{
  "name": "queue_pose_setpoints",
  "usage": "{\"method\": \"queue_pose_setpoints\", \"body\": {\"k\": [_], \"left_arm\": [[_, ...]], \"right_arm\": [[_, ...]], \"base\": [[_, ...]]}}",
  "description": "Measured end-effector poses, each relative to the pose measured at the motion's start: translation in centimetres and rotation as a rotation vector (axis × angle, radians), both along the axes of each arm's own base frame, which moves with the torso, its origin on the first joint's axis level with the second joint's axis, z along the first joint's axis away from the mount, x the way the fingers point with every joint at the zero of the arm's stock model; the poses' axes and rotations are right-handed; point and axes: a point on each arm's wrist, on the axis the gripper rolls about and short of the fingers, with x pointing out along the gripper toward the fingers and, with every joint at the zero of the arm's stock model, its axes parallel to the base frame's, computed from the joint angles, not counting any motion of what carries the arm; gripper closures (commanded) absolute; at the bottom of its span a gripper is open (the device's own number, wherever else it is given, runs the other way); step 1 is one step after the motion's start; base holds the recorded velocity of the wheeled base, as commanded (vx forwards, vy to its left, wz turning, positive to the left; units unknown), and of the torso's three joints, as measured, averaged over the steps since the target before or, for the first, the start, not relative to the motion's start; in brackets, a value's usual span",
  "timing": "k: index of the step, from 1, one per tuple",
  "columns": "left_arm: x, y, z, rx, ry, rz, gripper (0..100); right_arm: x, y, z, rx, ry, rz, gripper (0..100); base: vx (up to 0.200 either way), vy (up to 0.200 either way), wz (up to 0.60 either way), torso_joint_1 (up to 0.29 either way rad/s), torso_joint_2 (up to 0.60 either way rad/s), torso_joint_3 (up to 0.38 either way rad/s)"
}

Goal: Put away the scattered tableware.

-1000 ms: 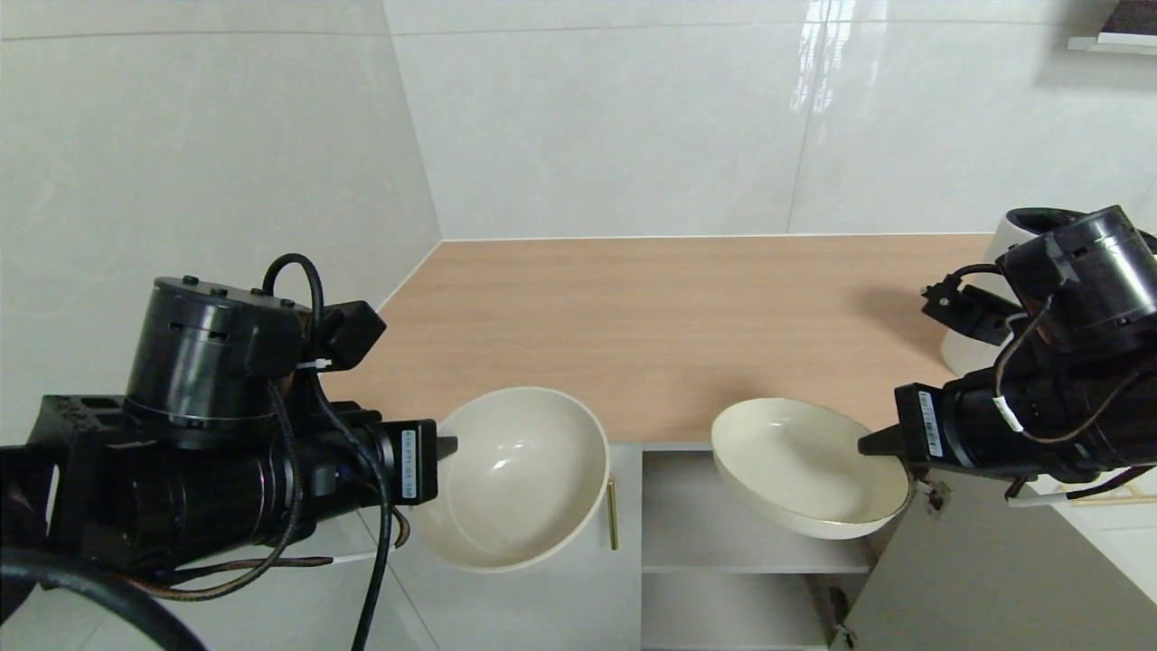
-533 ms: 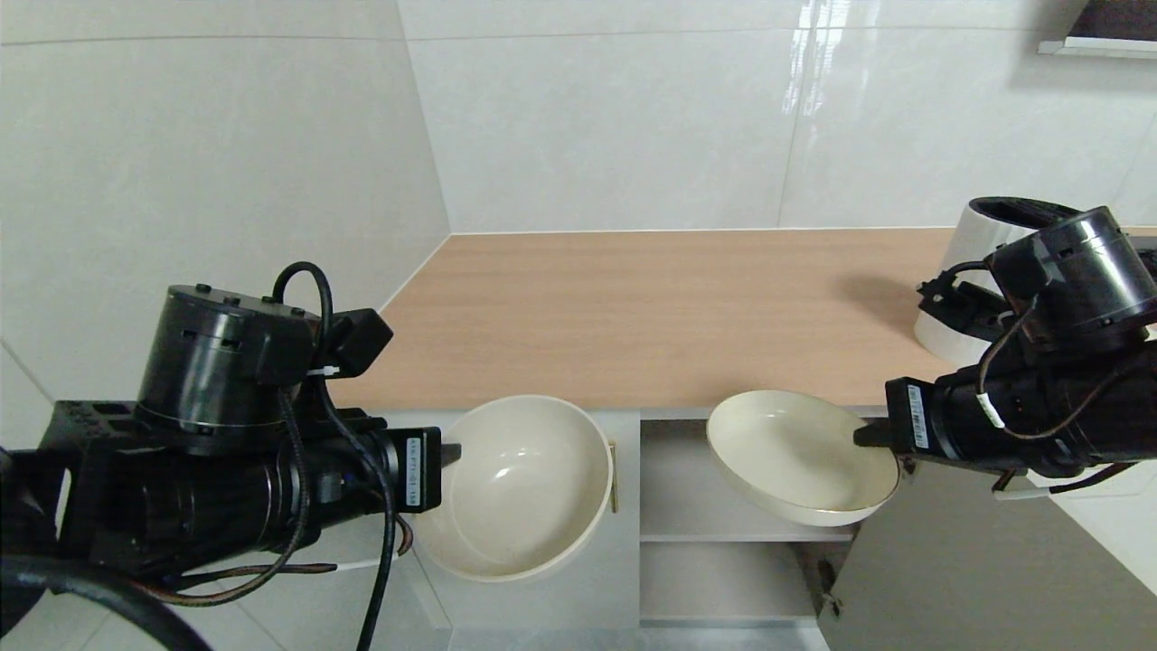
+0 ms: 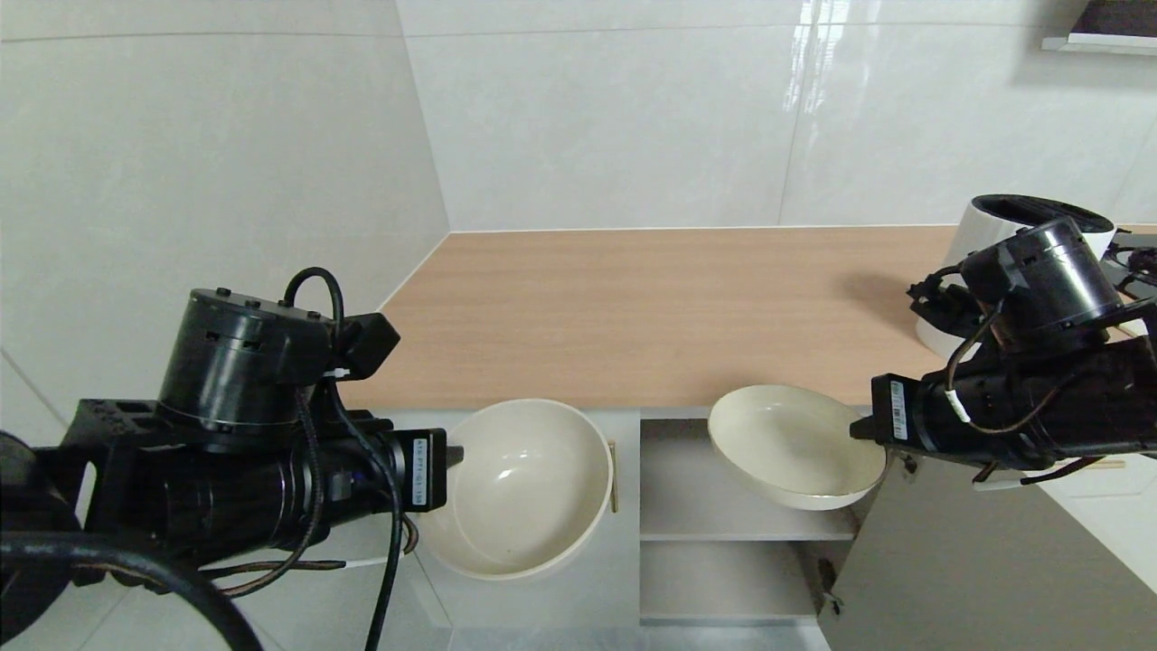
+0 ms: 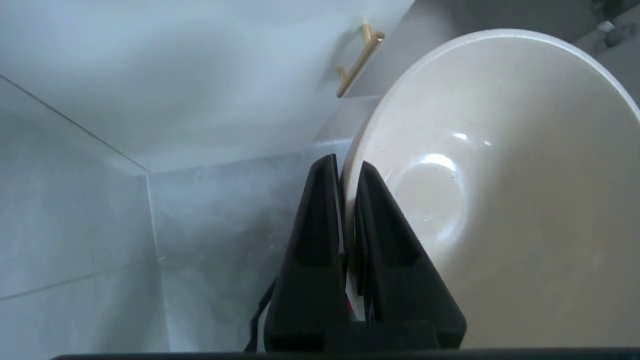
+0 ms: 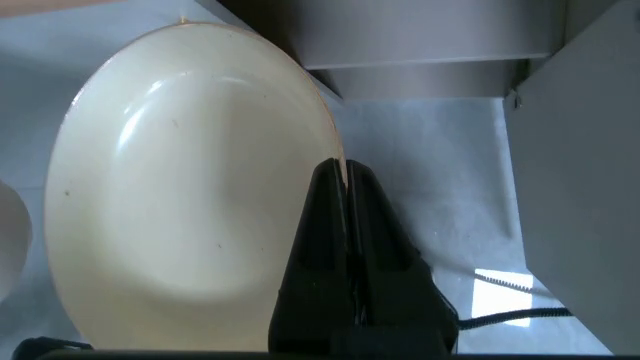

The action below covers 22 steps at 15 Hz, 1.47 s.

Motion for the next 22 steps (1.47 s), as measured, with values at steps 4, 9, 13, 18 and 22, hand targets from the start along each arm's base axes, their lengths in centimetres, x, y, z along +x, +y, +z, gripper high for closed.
{"method": "queue_pose_setpoints", "body": {"k": [4,9,13,18,22], "left_arm": [[0.2,-0.1,-0.2,0.005,0.009,-0.001,100],[0.3,-0.2,-0.5,0.008,0.017,0.0,100],[0.4,-0.2,-0.6,0.01,0.021,0.0,100],[0.4,-0.2,-0.6,0.011,0.022,0.0,100],[0.4,-0.2,-0.6,0.011,0.022,0.0,100]], "right_arm": [[0.1,0.1,-0.3,-0.005,0.009,0.001,100],[0.7,0.3,-1.1,-0.039,0.028,-0.022,100],[1.0,0.5,-1.6,-0.051,0.039,-0.027,100],[1.1,0.6,-1.8,-0.055,0.046,-0.027,100],[1.3,0.6,-2.0,-0.058,0.052,-0.027,100]], "base": [[0.0,0.0,0.0,0.0,0.0,0.0],[0.0,0.0,0.0,-0.047,0.11,0.059],[0.0,0.0,0.0,-0.201,0.46,0.251],[0.0,0.0,0.0,-0.205,0.48,0.275],[0.0,0.0,0.0,-0.189,0.47,0.279]]}}
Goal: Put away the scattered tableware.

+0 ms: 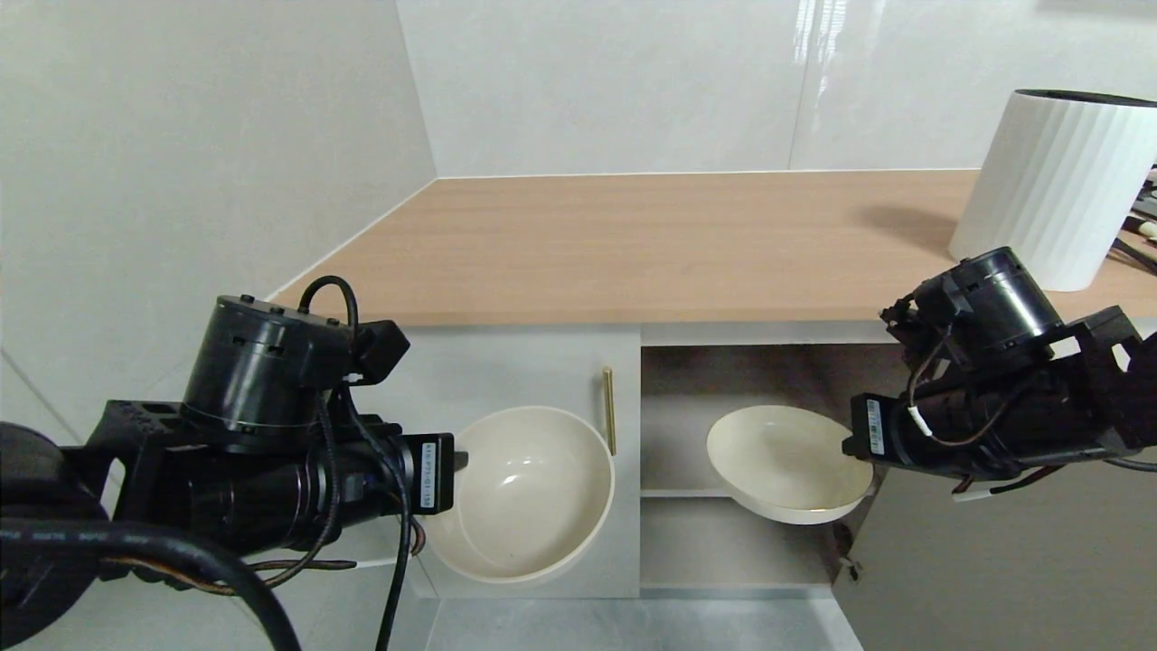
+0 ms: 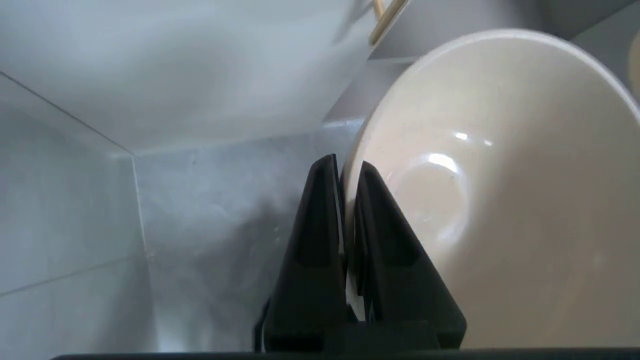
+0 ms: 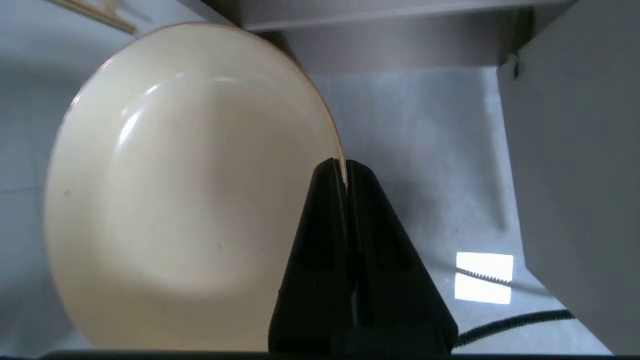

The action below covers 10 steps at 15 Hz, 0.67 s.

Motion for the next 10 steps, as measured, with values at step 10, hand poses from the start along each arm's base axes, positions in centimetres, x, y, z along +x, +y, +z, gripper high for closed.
{"method": "queue_pose_setpoints", "body": {"k": [10], "left_arm": [[0.01,-0.01,0.0,0.0,0.0,0.0,100]], "right_arm": [[0.18,0.09,-0.33,-0.006,0.011,0.0,100]], "base": [[0.0,0.0,0.0,-0.111,0.33,0.212]]}}
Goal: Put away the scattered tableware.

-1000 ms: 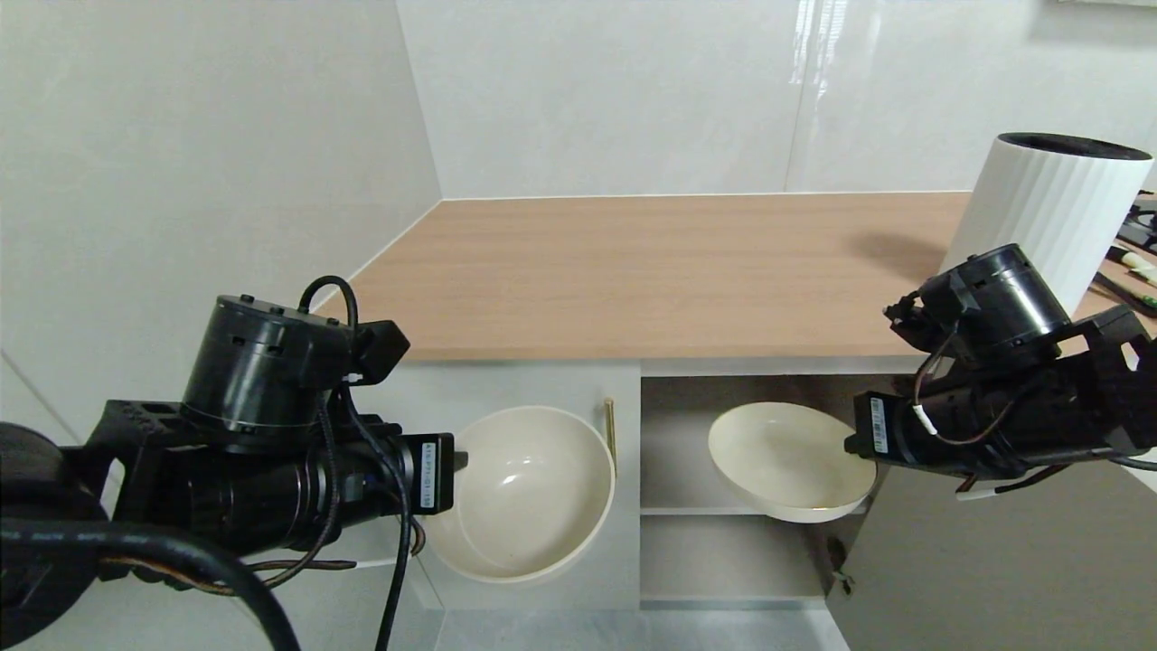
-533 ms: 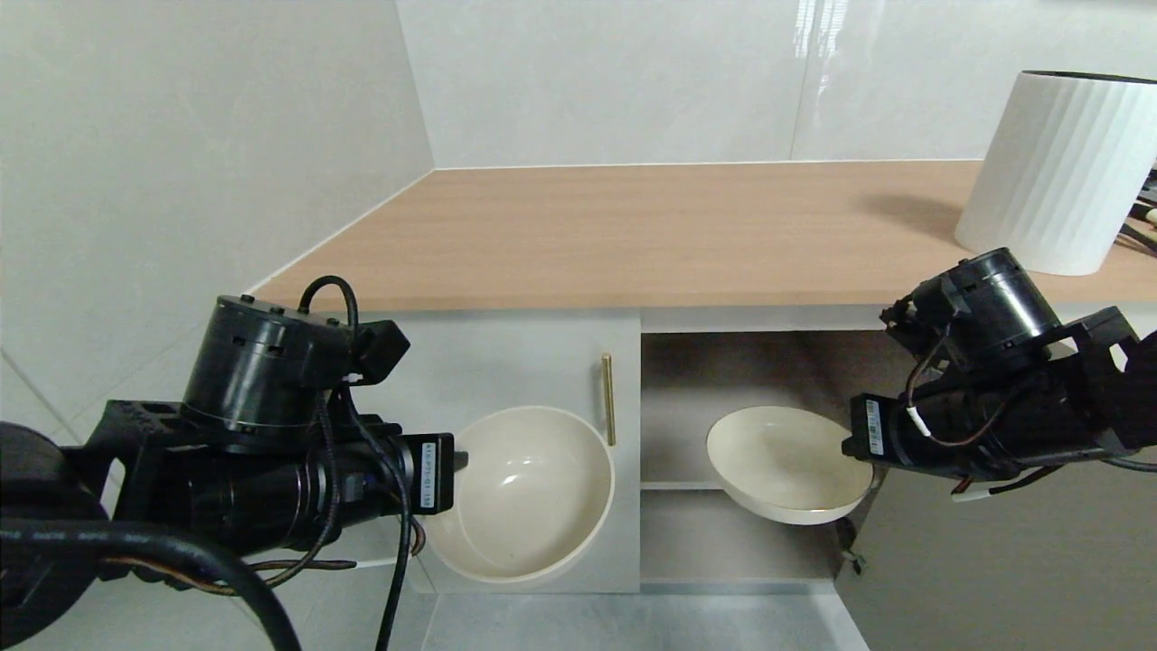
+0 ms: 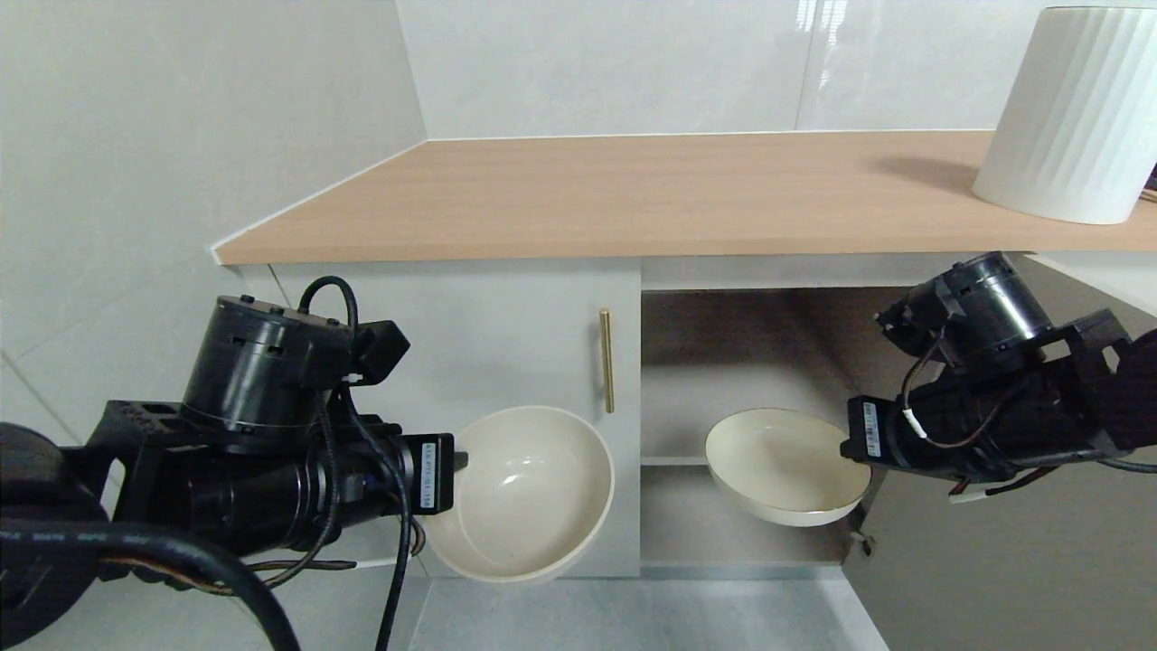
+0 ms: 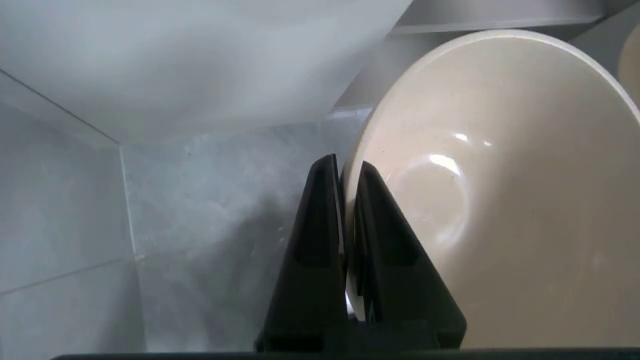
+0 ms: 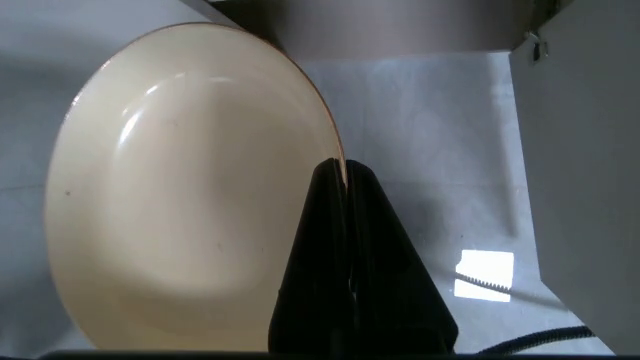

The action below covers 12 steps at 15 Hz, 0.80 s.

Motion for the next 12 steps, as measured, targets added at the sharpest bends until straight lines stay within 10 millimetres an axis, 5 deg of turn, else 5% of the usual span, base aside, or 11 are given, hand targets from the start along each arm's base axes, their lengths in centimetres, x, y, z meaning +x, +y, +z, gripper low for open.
{"method": "queue_pose_setpoints", "body": {"k": [6,12], "left_arm": [[0.0,0.0,0.1,0.0,-0.004,-0.001,100],[0.7,0.0,-0.4,0.008,0.011,0.013,100]], "right_arm": [[0.8,0.4,-1.3,-0.014,0.031,0.005,100],[8.4,3.8,-7.7,0.014,-0.136,-0.033,100]], "base": [[0.0,0.0,0.0,0.0,0.0,0.0],[0.0,0.0,0.0,0.0,0.0,0.0]]}}
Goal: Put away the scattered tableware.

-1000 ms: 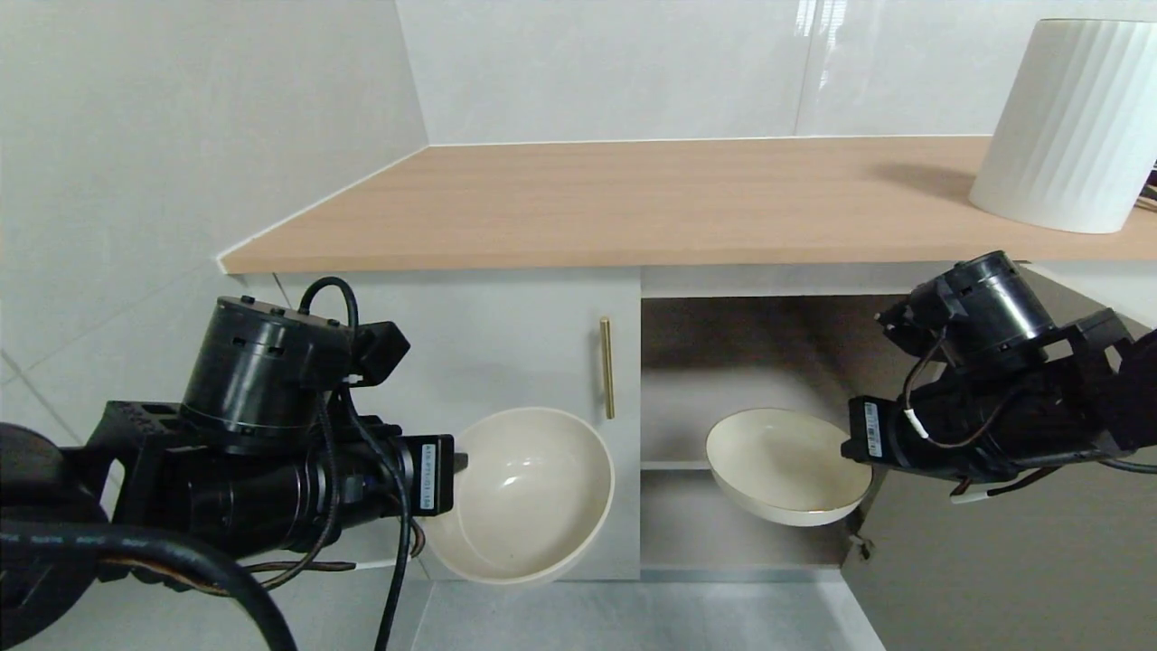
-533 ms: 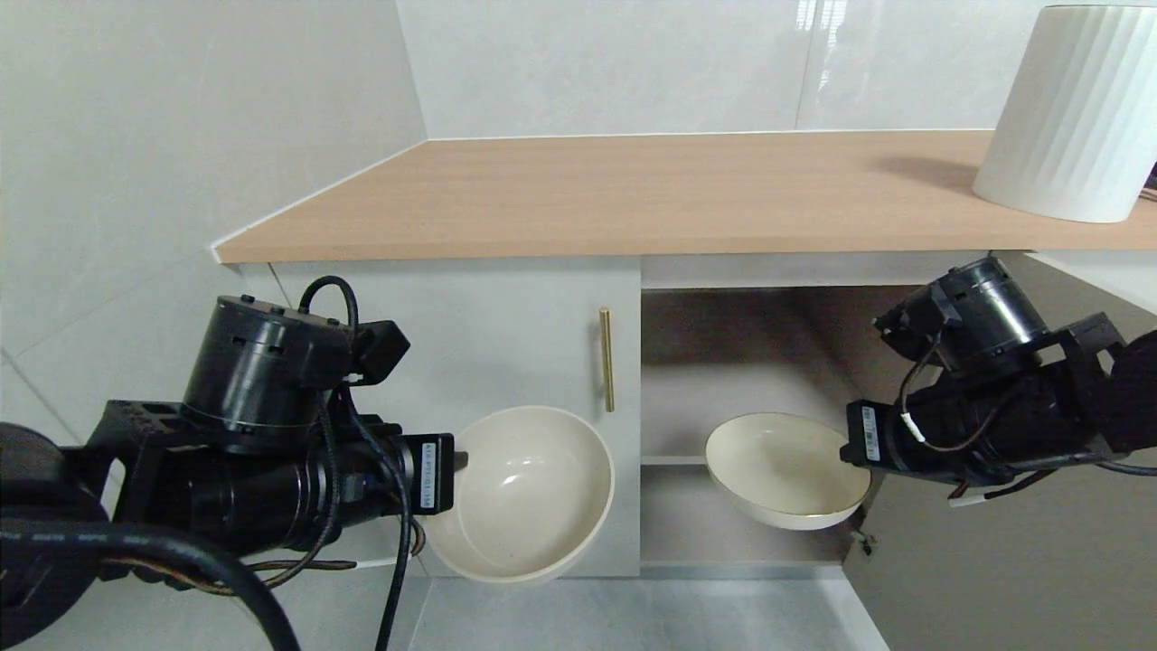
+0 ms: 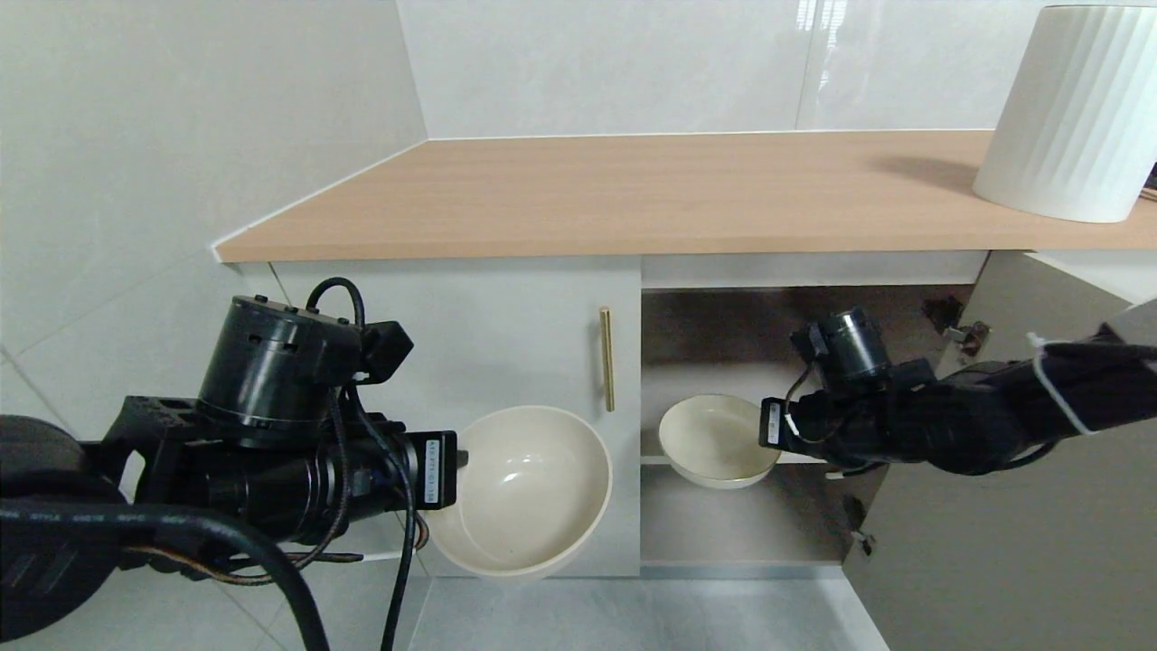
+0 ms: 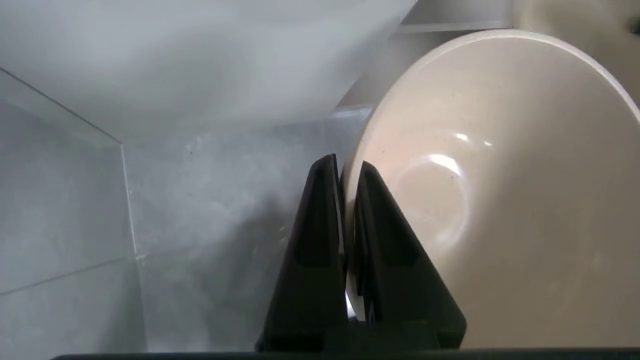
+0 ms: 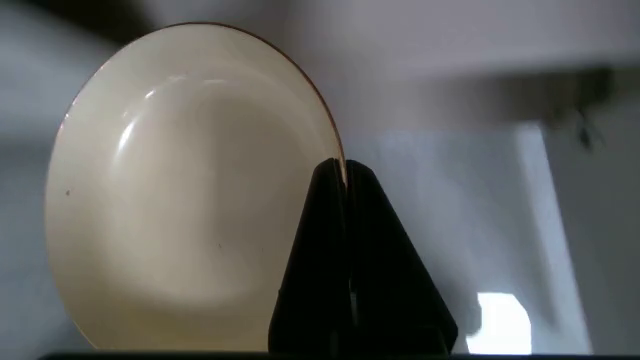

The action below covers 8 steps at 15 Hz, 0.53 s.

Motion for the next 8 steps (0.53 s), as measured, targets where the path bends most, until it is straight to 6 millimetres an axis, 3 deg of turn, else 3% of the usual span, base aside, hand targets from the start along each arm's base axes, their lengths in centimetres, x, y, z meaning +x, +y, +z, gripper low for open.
{"method": "queue_pose_setpoints", "body": {"k": [3,8], "left_arm": [[0.2,-0.1,-0.2,0.004,0.009,0.002,100],[0.2,-0.1,-0.3,0.006,0.01,0.004,100]], "right_arm": [[2.9,0.3,-3.1,-0.029,-0.067,-0.038,100],[7.2,-1.1,-5.3,-0.064,-0.094,-0.121,100]], "base": [[0.0,0.0,0.0,0.0,0.0,0.0],[0.0,0.0,0.0,0.0,0.0,0.0]]}}
